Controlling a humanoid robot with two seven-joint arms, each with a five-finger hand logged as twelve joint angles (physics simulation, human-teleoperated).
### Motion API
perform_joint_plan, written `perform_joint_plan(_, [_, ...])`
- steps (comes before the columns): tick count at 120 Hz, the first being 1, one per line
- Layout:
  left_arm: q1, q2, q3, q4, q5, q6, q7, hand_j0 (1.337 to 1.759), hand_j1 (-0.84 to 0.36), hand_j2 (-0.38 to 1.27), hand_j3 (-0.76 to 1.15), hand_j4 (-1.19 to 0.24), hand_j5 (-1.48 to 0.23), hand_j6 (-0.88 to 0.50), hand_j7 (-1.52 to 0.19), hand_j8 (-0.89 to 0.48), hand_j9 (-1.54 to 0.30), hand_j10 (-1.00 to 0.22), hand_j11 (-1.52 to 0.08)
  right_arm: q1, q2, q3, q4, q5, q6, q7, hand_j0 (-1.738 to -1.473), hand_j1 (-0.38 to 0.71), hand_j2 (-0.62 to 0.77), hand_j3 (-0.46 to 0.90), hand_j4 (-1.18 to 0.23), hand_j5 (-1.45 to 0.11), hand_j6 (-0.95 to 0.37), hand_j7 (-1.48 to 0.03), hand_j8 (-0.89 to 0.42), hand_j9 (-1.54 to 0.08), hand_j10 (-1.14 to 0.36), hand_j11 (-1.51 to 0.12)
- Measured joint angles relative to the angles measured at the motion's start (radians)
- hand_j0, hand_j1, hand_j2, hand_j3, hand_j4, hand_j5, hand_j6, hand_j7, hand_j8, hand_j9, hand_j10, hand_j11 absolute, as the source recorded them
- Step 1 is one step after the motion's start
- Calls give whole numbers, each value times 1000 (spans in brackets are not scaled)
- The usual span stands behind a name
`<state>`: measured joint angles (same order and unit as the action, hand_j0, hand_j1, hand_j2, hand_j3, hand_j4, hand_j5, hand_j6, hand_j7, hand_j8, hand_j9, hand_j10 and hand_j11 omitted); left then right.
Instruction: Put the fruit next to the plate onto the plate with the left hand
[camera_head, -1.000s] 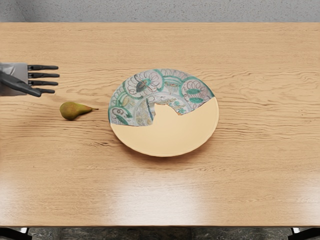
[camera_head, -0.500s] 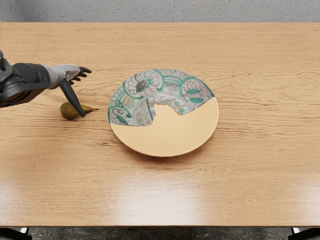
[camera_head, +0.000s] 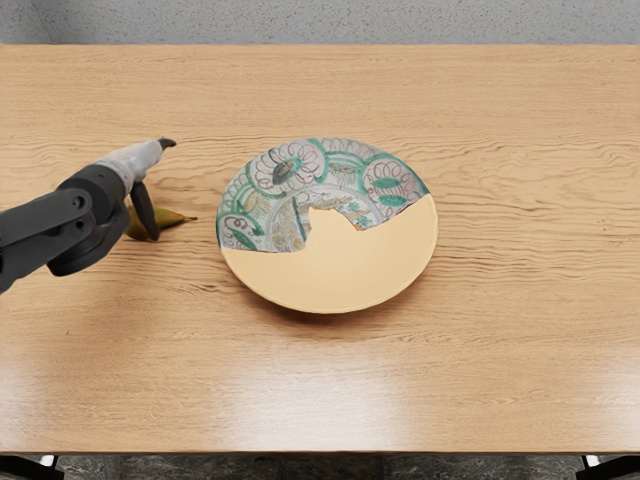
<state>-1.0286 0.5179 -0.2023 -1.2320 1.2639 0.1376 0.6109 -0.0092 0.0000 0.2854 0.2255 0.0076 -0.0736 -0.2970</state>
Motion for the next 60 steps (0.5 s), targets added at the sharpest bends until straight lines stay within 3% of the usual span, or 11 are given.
perform_joint_plan(18, [28, -10, 27, 4, 19, 31, 0, 1658, 264, 17, 0, -77, -95, -78, -95, -78, -94, -76, -94, 0, 0, 0, 0, 0, 0, 0, -1658, -349, 0, 0, 0, 0, 0, 0, 0, 0, 0, 0])
perform_joint_plan(60, [33, -7, 43, 35, 25, 39, 0, 1658, 15, 60, 0, -285, -366, -287, -365, -286, -365, -285, -365, 0, 0, 0, 0, 0, 0, 0, -1658, -349, 0, 0, 0, 0, 0, 0, 0, 0, 0, 0])
